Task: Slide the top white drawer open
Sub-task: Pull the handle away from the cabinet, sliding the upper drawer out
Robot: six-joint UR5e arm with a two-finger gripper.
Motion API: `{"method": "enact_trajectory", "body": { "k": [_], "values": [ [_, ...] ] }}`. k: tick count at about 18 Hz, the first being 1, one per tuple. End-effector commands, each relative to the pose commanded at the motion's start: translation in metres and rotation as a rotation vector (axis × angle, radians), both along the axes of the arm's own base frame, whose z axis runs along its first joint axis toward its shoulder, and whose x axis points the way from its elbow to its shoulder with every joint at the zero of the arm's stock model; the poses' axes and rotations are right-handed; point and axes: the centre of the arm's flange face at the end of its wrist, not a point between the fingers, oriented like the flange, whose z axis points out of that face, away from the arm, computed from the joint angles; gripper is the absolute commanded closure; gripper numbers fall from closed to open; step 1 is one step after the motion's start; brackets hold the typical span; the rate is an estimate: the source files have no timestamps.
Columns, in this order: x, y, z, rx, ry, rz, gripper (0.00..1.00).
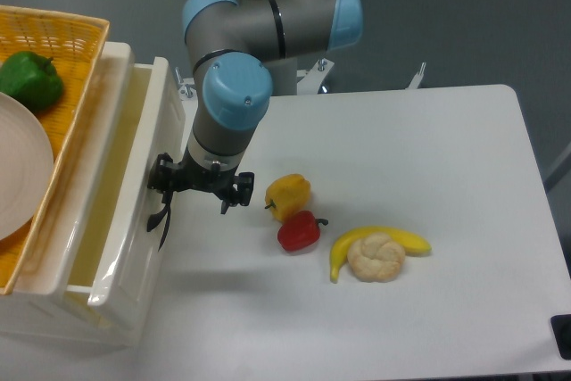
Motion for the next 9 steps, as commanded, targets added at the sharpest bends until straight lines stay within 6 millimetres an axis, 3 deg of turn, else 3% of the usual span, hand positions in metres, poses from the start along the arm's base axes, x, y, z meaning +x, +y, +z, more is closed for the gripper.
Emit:
{"method": "enact_trajectory", "body": {
  "k": [9],
  "values": [
    [-0.048, -0.025, 0.0, 0.021, 0.014, 0.012, 0.0]
  ]
}}
